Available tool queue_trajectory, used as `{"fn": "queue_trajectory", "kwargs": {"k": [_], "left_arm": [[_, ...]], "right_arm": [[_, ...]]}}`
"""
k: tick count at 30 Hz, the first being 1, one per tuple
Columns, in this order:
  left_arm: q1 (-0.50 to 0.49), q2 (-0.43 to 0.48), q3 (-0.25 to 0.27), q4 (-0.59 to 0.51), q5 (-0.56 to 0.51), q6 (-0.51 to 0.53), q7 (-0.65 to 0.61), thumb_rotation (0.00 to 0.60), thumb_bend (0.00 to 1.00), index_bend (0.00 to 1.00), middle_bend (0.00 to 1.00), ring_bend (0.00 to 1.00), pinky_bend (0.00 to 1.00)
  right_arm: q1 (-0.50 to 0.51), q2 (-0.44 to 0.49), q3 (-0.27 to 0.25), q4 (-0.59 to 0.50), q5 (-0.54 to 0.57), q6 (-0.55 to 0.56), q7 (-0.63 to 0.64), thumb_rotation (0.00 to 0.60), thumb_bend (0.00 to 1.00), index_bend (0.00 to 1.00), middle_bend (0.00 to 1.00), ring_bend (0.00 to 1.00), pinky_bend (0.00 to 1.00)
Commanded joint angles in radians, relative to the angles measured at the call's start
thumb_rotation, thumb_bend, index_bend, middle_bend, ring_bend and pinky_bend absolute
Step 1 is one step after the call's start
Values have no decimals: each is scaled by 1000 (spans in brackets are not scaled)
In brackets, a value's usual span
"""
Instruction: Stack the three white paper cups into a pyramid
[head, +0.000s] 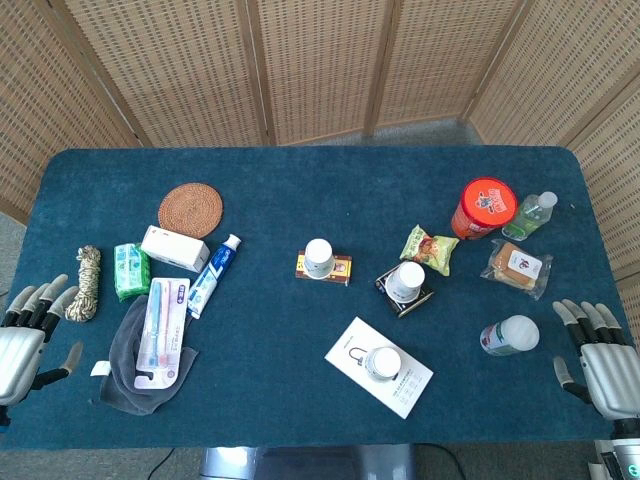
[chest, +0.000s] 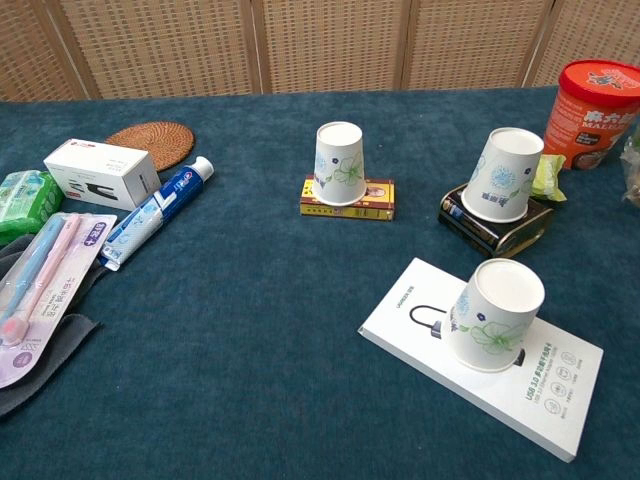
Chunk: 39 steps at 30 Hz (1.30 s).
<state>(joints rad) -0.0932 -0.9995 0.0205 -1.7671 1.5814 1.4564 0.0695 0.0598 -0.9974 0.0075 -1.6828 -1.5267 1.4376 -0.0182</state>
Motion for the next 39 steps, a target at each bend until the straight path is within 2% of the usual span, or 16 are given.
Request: {"fn": "queue_trajectory", "kwargs": {"k": [1,9,18,27,33,39], "left_arm": [[-5,-4,3,3,-3,-13,2,492,495,55,0,0,0],[-9,-7,3,8,9,-11,-17,493,495,39,0,0,0],[-25,20,5,-18,46,-13,-61,493,495,34,0,0,0],[-37,58,20,-64,80,-30,-41,490,495,31,0,0,0],[-41,64,24,-82,83,-40,-29,492,495,32,0,0,0],[-52,64,23,-89,84,-55,-23,491,495,32,0,0,0]], "right_arm": [[0,-1,2,-4,3,0,-8,599,509,0,0,0,83],[4,10,-4,-19,-14,-7,34,599,510,0,0,0,95],[43,59,-7,-80,-98,-21,100,598,510,0,0,0,129],[157,120,38,-180,-69,-162,98,599,509,0,0,0,153],[256,115,81,-216,-32,-278,83,598,504,0,0,0,153],[358,97,132,-239,44,-396,44,600,446,0,0,0,153]]}}
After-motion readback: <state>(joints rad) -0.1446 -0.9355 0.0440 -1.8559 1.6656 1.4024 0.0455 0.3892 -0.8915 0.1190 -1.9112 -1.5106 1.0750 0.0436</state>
